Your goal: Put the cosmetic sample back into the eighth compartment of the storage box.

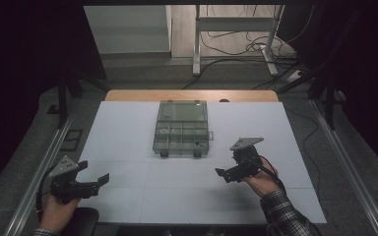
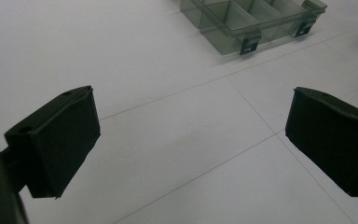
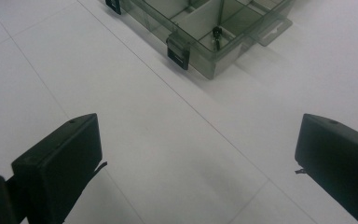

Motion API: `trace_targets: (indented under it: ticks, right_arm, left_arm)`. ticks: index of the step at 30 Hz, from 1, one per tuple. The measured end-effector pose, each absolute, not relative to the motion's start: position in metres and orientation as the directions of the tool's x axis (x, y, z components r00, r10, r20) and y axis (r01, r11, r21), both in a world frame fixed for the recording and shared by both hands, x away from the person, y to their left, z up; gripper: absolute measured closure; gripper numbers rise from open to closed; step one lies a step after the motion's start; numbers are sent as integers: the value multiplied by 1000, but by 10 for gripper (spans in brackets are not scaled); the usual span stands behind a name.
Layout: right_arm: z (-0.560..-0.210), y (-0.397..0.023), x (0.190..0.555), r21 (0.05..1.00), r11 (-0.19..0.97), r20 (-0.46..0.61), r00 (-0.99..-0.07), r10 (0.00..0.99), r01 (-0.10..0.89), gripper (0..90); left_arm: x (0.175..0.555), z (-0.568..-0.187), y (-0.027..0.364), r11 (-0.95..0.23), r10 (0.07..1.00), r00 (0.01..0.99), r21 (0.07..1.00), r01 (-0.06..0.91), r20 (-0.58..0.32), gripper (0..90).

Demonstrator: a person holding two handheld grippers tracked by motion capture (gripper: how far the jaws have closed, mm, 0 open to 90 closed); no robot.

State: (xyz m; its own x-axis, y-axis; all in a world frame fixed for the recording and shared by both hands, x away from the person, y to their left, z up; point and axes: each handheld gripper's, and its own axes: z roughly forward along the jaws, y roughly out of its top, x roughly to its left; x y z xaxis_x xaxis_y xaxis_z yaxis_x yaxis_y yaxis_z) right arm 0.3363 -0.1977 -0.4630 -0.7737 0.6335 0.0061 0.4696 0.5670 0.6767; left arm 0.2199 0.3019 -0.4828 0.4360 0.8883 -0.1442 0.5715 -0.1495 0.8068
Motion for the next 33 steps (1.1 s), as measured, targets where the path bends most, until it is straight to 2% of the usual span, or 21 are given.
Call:
trace_targets:
  ticks: [33]
  right_arm:
    - [-460, -260, 306, 709, 493, -12, -690, 724, 505, 0]
  left_arm:
    - [220, -483, 302, -146, 888, 435, 806, 573, -148, 35]
